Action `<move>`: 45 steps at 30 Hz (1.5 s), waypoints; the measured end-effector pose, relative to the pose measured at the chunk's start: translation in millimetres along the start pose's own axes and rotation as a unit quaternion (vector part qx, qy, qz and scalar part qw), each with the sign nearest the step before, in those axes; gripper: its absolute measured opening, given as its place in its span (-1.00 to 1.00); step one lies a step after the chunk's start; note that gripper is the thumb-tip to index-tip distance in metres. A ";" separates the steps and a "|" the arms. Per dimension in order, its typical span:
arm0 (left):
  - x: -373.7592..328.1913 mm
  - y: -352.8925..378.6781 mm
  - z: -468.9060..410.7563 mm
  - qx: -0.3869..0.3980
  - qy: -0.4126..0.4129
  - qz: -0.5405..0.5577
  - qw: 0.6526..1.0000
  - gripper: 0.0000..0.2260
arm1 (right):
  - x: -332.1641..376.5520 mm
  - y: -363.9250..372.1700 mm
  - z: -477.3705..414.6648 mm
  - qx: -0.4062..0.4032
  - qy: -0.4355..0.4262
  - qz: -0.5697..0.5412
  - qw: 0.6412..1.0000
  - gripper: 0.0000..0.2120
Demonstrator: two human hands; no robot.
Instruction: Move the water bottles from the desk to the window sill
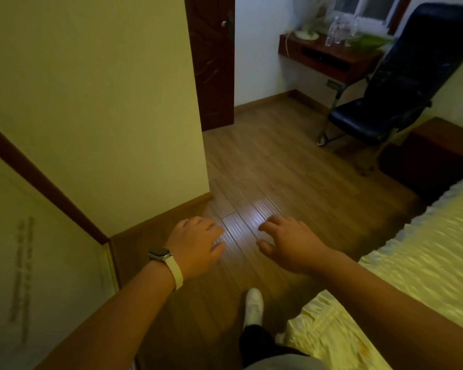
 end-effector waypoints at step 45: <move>201.7 -82.7 -784.0 0.000 0.225 0.021 0.974 -0.57 | -341.5 -198.2 -612.6 -0.064 0.206 0.022 0.976 -0.53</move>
Point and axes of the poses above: each hand's wrist, its own z-axis away from the middle knuckle, its own y-axis out of the palm, x = y × z, the point moved 6 cm from there along -z, towards the middle knuckle, and after that the axes turned 1 degree about z, right-handed, at the moved point
